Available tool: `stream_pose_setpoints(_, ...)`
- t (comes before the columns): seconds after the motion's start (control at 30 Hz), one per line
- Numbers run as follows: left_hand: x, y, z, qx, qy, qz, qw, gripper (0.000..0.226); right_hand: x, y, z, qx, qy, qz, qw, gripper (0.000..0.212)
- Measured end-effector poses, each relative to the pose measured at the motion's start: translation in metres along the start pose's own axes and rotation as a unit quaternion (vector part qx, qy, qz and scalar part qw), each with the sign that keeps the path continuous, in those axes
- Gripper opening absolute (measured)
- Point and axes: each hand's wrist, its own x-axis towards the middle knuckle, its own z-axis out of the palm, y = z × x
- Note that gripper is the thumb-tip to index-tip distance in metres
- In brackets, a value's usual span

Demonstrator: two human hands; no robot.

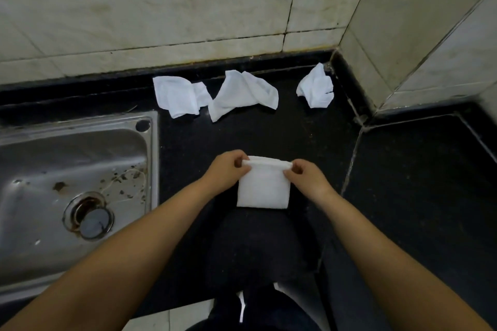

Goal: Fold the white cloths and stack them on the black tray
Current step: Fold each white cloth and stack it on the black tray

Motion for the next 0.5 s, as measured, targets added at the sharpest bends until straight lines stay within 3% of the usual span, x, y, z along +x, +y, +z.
stream_pose_setpoints(0.2, 0.029, -0.005, 0.017, 0.088, 0.030, -0.030, 0.995, 0.006, 0.031, -0.001, 0.024, -0.123, 0.068, 0.009, 0.990, 0.014)
stream_pose_setpoints(0.37, 0.012, -0.009, 0.031, 0.137, 0.126, -0.099, 0.978, 0.037, 0.029, 0.006, 0.028, -0.267, 0.102, 0.010, 0.958, 0.033)
stream_pose_setpoints(0.5, -0.001, -0.007, 0.048, 0.236, 0.096, -0.150, 0.955, 0.046, 0.025, 0.004, 0.036, -0.353, 0.083, 0.018, 0.932, 0.044)
